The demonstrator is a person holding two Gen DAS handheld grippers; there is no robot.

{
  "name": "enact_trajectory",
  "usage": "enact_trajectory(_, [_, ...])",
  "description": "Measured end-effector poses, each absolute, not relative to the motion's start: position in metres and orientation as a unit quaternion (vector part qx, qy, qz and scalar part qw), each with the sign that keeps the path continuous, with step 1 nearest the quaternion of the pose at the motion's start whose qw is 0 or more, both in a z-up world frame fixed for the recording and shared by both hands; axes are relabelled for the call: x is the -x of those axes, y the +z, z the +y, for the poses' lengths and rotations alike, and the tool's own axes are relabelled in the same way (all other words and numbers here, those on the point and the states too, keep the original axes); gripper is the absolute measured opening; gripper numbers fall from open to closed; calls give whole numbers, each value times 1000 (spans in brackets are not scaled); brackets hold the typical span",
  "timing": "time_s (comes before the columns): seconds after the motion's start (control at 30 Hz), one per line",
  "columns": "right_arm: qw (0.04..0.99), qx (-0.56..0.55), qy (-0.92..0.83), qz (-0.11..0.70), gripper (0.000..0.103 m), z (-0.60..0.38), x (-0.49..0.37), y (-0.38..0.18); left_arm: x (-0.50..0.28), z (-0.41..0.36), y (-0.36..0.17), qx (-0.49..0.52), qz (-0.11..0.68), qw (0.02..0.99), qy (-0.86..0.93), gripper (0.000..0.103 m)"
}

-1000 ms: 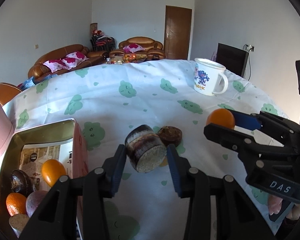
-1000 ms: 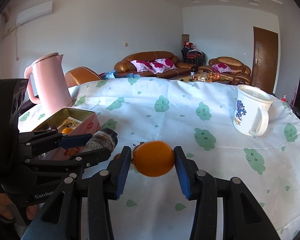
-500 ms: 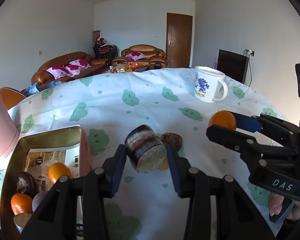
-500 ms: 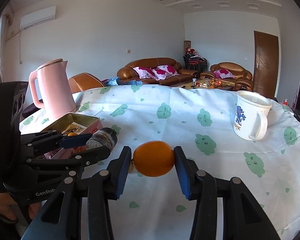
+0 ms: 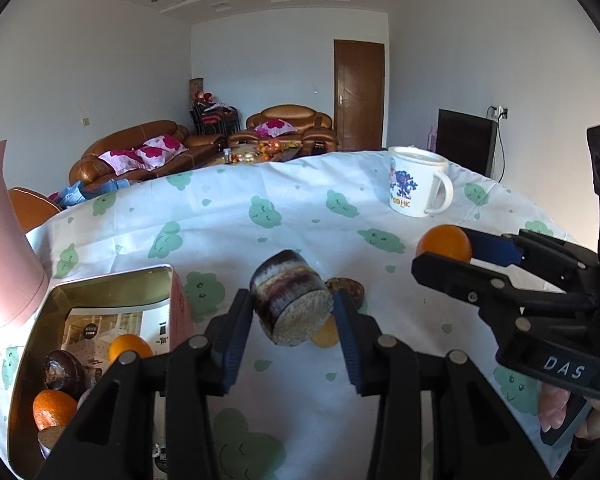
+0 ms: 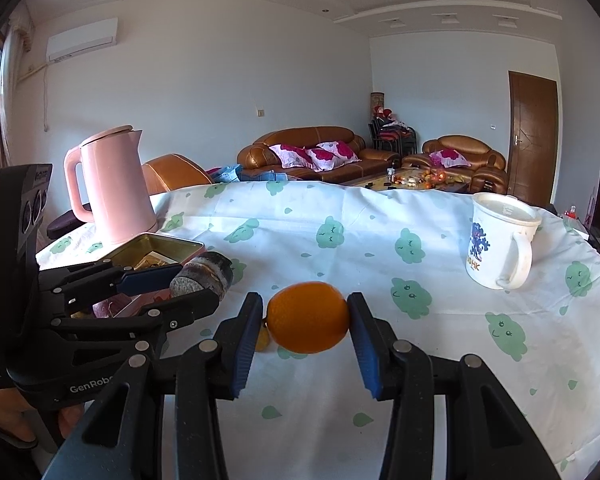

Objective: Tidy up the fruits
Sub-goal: 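Lift the cake and orange in both grippers and carry them toward the tin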

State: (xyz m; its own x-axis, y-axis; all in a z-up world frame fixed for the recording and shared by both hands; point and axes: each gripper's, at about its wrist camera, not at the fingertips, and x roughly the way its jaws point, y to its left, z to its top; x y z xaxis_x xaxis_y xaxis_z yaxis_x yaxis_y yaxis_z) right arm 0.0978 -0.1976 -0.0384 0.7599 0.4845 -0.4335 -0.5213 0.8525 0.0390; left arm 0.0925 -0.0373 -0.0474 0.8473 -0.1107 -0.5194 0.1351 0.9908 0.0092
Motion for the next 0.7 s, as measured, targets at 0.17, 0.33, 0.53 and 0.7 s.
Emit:
enact_trajectory(0.17, [938, 42, 271, 211, 46, -199, -94, -37, -87, -36, -45, -22, 255, 965, -60, 43])
enact_trajectory(0.33, [939, 43, 271, 209, 46, -198, -94, -37, -84, -35, -43, -21, 246, 967, -58, 43])
enact_trajectory(0.53, [940, 43, 272, 199, 46, -199, -91, -36, -81, -33, -41, -18, 237, 970, -56, 43])
enact_trajectory(0.7, [942, 43, 272, 191, 46, -200, -86, -35, -79, -32, -39, -17, 229, 972, -55, 43])
